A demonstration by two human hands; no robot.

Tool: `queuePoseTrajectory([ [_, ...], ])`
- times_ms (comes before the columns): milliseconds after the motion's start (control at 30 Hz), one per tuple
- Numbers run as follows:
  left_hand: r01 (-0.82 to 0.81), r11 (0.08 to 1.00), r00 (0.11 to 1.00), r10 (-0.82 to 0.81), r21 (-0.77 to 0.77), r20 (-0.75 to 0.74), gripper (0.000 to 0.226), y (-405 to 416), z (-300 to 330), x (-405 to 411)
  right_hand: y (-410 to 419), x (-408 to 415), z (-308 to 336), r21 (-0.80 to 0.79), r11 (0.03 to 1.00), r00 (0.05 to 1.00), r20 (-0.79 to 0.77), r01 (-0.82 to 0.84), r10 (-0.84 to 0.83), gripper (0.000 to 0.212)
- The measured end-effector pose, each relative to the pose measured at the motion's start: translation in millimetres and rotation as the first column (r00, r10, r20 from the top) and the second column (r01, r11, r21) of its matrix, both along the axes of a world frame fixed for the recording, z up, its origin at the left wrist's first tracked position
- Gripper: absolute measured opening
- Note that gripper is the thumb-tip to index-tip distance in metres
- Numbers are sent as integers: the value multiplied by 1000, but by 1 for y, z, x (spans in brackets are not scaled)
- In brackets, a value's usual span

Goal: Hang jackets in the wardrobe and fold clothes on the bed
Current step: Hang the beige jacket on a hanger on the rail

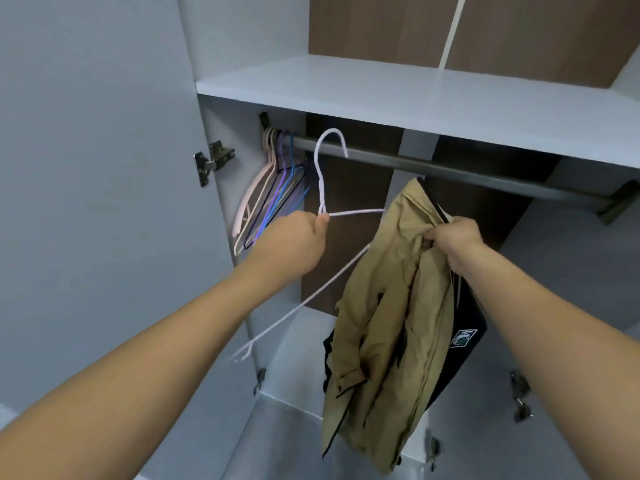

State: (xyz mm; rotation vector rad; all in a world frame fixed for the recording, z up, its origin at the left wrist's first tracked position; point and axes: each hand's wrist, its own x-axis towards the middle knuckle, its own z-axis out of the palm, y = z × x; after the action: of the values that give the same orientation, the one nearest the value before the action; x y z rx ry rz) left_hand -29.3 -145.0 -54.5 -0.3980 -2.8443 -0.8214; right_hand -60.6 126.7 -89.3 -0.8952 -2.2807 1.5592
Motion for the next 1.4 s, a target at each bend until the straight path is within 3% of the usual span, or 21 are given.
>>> queuePoseTrajectory([
  [233, 92, 994, 991, -86, -65, 98, 55, -8, 21, 82, 21, 33, 7, 181, 983, 997, -74, 23, -10, 19],
  [367, 111, 994, 990, -109, -20, 90, 54, 13, 29, 91, 22, 43, 10, 242, 970, 995, -85, -31, 53, 19],
  [467, 126, 988, 990, -119, -85, 81, 48, 38, 22, 88, 20, 48, 17, 280, 956, 991, -72, -87, 111, 20],
  [667, 46, 995, 998, -43, -86, 41, 47, 40, 21, 79, 45, 61, 29, 399, 911, 984, -97, -102, 153, 17],
  [867, 60, 980, 996, -70, -187, -48, 44, 53, 37, 86, 52, 64, 29, 340, 936, 986, -109, -86, 130, 22],
  [1033, -45, 959, 970, -25, -281, -241, 42, 47, 25, 86, 60, 65, 29, 286, 958, 992, -110, -29, 63, 20],
  [1133, -76, 951, 959, -12, -299, -282, 42, 46, 24, 78, 65, 66, 27, 219, 976, 996, -92, 21, -1, 19],
  [1233, -41, 948, 973, -33, -316, -227, 43, 55, 19, 72, 59, 64, 21, 184, 983, 996, -86, -6, 22, 18],
  [1400, 50, 965, 998, -55, -258, -10, 44, 71, 6, 67, 49, 61, 19, 92, 995, 987, -146, -48, 61, 12],
])
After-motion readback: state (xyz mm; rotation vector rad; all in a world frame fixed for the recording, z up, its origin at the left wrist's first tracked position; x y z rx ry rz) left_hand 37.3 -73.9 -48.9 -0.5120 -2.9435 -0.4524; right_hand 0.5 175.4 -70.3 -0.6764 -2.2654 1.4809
